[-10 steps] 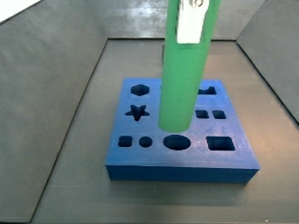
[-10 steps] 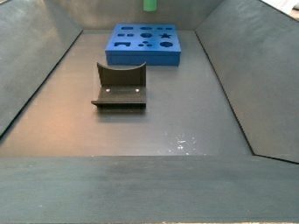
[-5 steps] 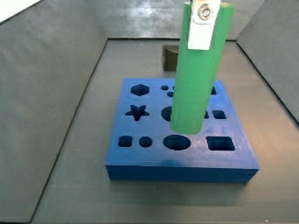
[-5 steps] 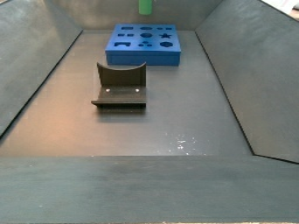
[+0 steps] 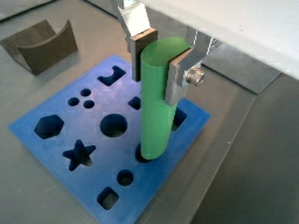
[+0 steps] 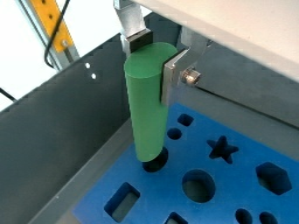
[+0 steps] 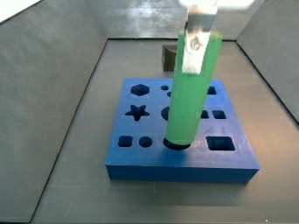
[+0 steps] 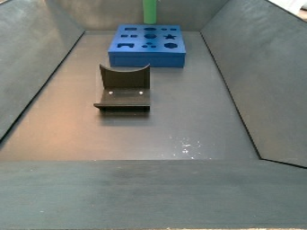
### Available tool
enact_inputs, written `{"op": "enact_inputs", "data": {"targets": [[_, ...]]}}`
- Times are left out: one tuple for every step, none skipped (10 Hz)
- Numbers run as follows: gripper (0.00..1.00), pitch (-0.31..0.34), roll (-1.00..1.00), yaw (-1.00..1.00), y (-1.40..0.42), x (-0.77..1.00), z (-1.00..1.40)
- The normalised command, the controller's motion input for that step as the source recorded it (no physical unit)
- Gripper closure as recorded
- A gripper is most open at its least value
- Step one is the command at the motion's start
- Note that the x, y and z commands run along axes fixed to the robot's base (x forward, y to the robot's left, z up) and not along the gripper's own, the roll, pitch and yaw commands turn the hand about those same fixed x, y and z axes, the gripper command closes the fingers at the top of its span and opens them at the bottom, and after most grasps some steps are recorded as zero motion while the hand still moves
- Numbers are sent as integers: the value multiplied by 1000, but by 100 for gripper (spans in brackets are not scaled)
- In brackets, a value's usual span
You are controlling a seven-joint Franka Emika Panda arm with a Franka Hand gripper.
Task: Pick up the oval object. Move up. Place the oval object on the fixture. Regrasp the oval object. Move to above the board. Insert the oval object.
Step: Insert the oval object.
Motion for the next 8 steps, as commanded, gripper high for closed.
{"op": "enact_inputs", "data": {"targets": [[100,29,36,0,146,0,-417],[100,34,36,0,149,-26,-409],[100,0,-59,0,43,0,-111],[100,0,-36,-11,0,0,-140],[100,0,0,0,-17,0,-274],[100,0,43,0,-131,0,-363],[100,0,13,0,-114,129,-346],[100,-1,7,-34,-77,251,-329]]}}
